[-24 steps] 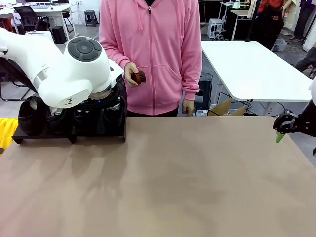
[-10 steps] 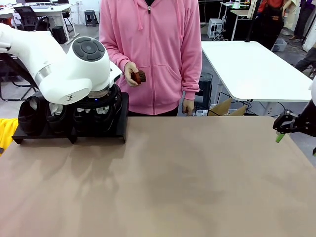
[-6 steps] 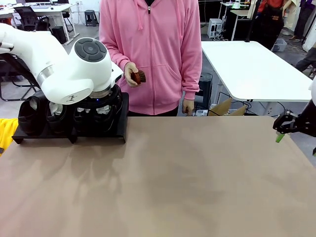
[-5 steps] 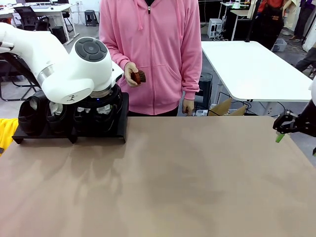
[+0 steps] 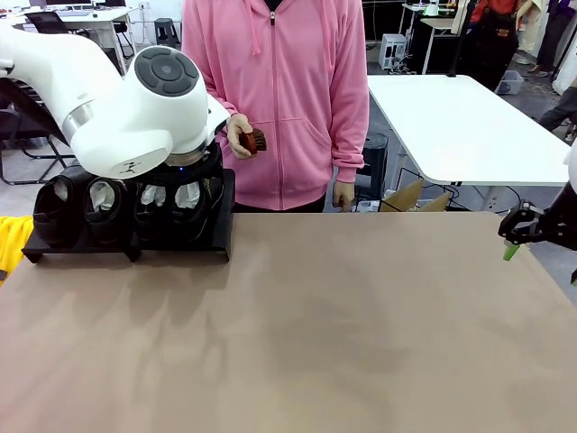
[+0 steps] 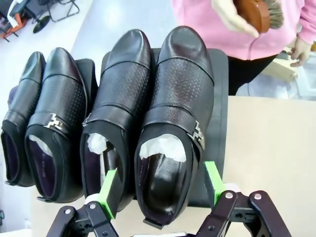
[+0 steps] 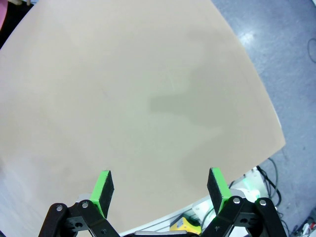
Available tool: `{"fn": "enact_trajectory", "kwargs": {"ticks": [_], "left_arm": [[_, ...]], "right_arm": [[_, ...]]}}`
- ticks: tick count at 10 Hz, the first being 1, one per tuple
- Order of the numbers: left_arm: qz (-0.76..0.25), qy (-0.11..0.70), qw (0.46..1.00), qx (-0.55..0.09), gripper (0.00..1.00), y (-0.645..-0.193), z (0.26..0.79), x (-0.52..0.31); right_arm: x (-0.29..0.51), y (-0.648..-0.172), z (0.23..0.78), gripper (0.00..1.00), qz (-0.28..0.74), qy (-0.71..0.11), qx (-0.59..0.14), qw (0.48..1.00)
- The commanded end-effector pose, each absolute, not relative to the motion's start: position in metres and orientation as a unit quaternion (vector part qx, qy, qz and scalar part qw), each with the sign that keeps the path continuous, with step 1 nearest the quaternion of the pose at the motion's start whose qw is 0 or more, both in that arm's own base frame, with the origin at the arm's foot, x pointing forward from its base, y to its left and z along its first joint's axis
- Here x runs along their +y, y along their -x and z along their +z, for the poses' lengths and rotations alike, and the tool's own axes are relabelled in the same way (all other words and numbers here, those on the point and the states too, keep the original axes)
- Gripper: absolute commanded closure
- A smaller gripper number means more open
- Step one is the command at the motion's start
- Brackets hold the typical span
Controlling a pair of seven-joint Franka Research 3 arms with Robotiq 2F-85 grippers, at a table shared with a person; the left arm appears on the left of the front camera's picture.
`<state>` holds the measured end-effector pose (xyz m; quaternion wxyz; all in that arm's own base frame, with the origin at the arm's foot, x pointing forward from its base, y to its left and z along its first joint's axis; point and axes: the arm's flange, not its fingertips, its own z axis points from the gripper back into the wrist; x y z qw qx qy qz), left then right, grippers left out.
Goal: Organize the shoes by placing them on the stand.
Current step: Place the Shoe from the middle of the table onto the Shoes Stand.
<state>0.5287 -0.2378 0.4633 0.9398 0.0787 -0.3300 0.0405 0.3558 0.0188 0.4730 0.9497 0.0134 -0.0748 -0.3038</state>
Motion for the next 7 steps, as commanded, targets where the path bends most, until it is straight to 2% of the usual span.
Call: {"fn": "enact_trajectory", "kwargs": {"ticks": [1, 7], "left_arm": [[0.037, -0.076, 0.941, -0.327, 0.14, -0.5328, 0.4562, -0.2370], [0.037, -0.076, 0.941, -0.327, 0.14, -0.5328, 0.4562, -0.2370]], "right_arm": [[0.0189, -0.3561, 0.4741, 0.00, -0.303, -0.015, -0.076, 0.950], [0.0189, -0.3561, 0.4741, 0.00, -0.303, -0.015, -0.076, 0.950]]}}
